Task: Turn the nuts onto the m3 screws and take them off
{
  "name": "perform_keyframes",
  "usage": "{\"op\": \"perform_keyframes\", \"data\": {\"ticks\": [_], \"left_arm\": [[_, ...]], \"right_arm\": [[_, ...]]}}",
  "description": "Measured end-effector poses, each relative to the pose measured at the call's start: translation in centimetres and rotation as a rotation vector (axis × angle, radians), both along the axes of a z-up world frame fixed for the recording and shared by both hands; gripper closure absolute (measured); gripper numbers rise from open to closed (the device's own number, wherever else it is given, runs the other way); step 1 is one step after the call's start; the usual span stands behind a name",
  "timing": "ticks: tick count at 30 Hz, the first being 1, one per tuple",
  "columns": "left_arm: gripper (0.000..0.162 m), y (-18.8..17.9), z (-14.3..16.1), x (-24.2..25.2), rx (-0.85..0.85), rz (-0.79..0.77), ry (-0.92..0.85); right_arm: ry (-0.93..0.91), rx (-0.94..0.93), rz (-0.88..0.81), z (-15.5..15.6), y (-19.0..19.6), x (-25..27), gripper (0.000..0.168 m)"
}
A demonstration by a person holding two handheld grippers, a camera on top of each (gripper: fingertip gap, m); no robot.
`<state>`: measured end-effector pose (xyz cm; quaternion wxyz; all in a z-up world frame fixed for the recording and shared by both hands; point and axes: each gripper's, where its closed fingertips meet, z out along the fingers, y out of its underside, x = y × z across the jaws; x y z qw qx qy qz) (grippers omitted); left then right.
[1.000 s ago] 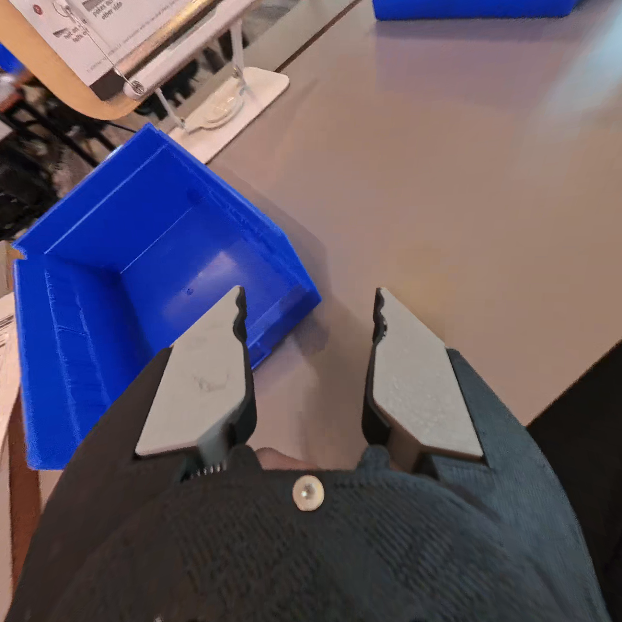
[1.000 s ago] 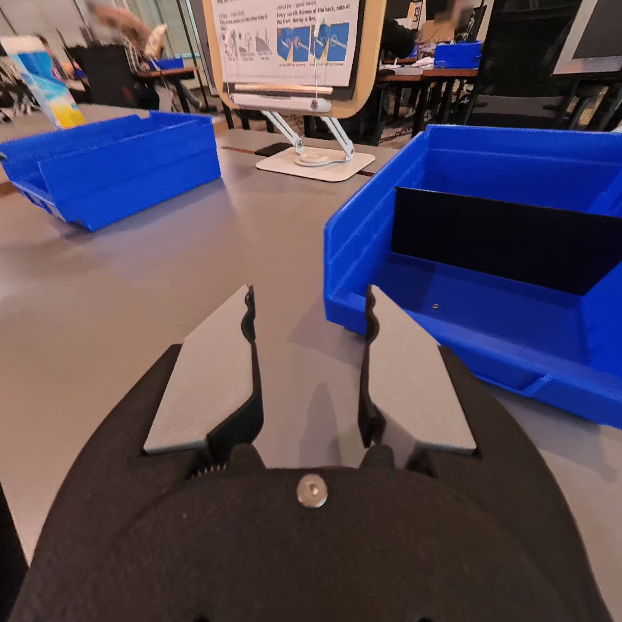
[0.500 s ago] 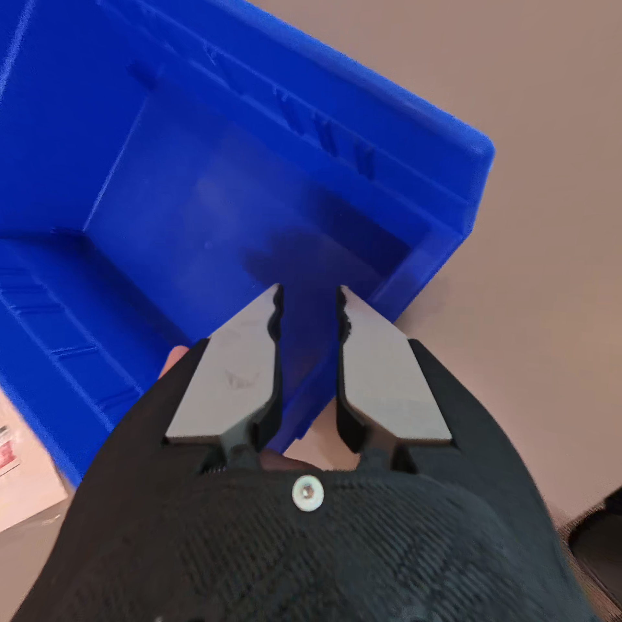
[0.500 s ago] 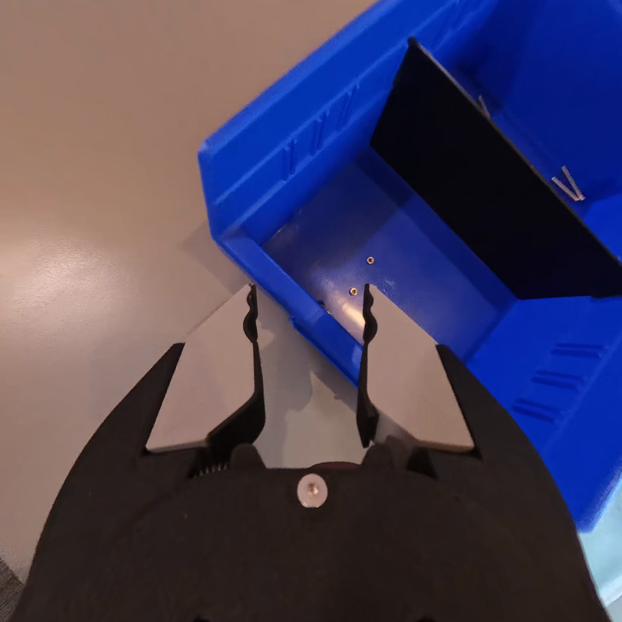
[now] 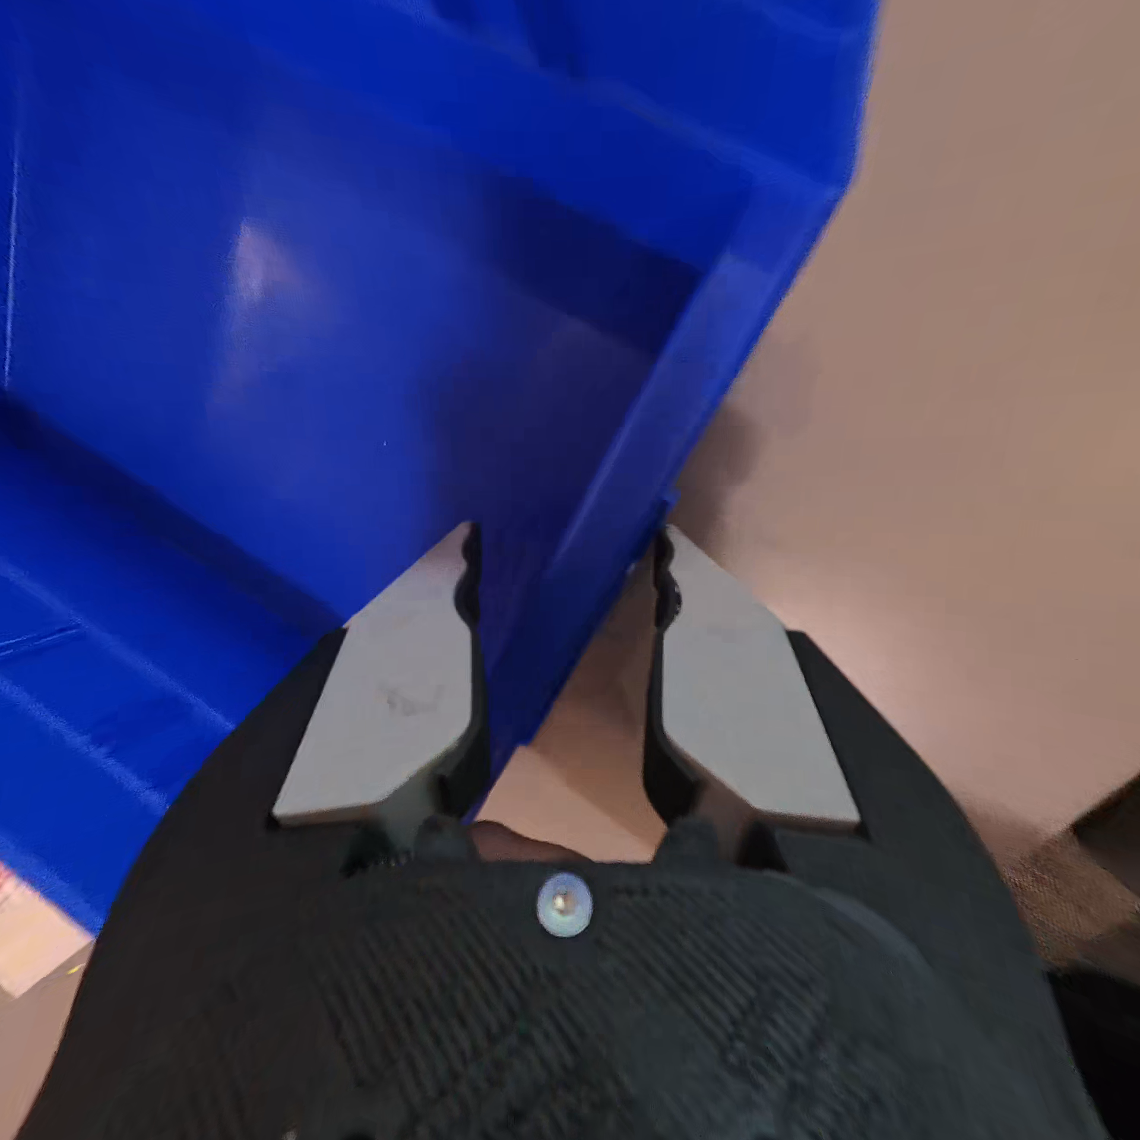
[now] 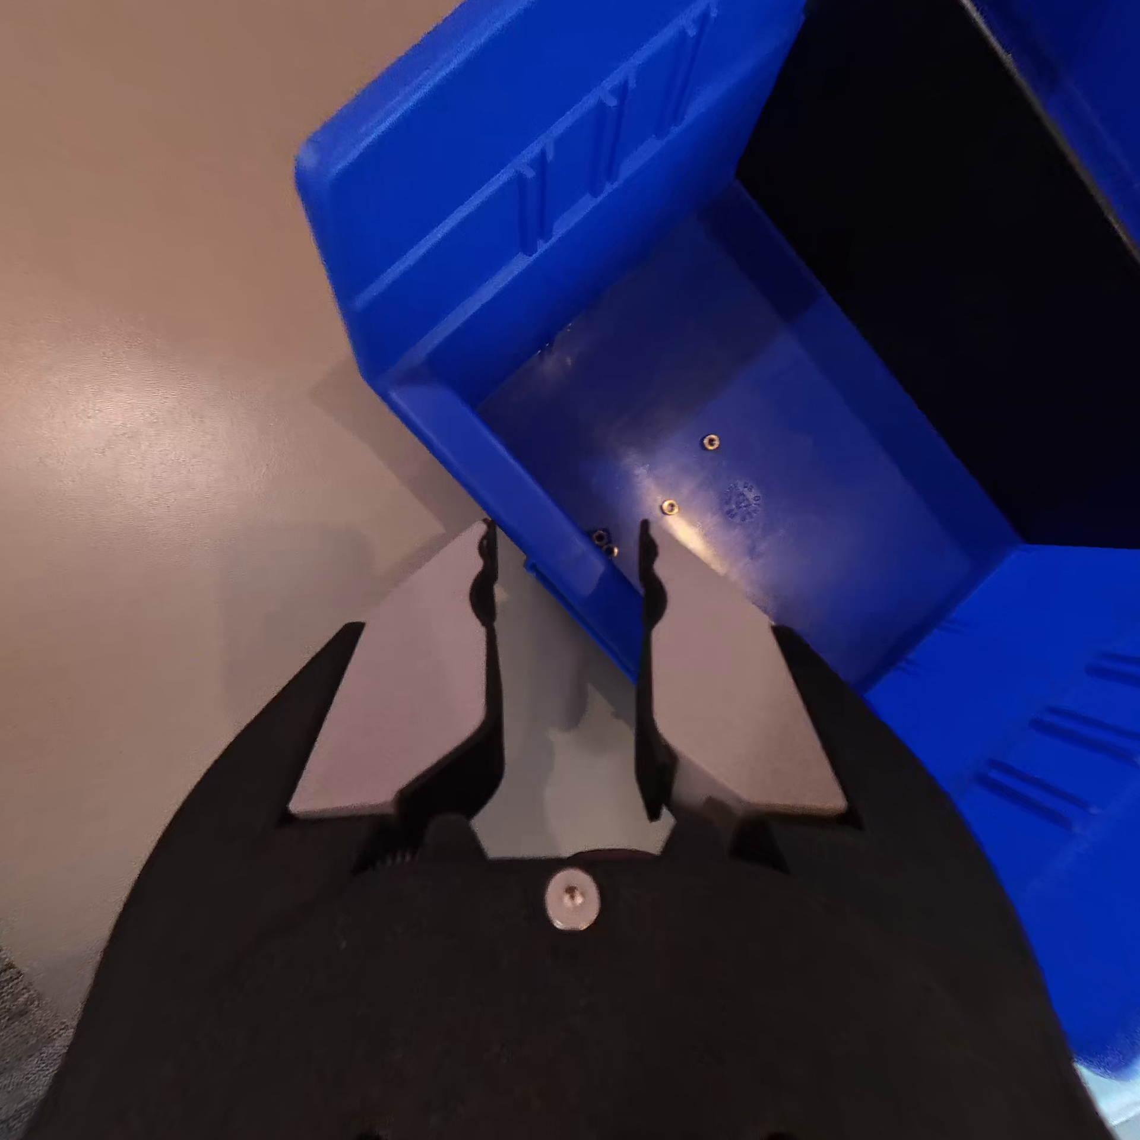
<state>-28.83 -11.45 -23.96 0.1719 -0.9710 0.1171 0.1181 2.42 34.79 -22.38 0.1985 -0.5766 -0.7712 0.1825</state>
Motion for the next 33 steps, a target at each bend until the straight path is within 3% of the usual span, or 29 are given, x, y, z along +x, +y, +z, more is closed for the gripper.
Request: {"op": "perform_keyframes", "data": {"ticks": [2, 5, 8, 12, 16, 21, 27, 33], "left_arm": [[0.106, 1.2, 0.0, 0.0, 0.042, 0.024, 0.012], [0.13, 2.0, 0.6, -0.4, 0.03, 0.003, 0.158], [0.135, 2.4, 1.3, 0.6, 0.058, 0.028, 0.089], [0.136, 2.9, 5.0, 0.5, 0.223, 0.081, 0.085], [0.136, 2.4, 9.4, 0.0, 0.384, 0.139, 0.01], [0.135, 1.5, 17.4, -0.4, 0.632, 0.198, -0.063], [0.135, 1.4, 26.8, 2.6, 0.719, 0.103, 0.069], [0.134, 5.2, 34.0, 8.7, 0.763, -0.052, 0.165]], "right_arm": [[0.006, 0.018, -0.008, -0.1, -0.1, -0.1, 0.128], [0.021, 0.039, 0.007, -0.1, -0.8, 0.1, 0.13], [0.021, 0.055, 0.012, 0.0, -2.4, 0.4, 0.133], [0.022, 0.1, 0.054, 0.1, -6.4, 0.3, 0.139], [0.03, 0.111, 0.138, 0.2, -13.1, -1.7, 0.146], [0.077, 0.129, 0.213, 0.3, -21.3, -6.5, 0.148], [0.102, 0.105, 0.371, 0.3, -32.6, -13.3, 0.148], [0.187, 0.103, 0.418, 0.7, -43.7, -24.0, 0.146]]}}
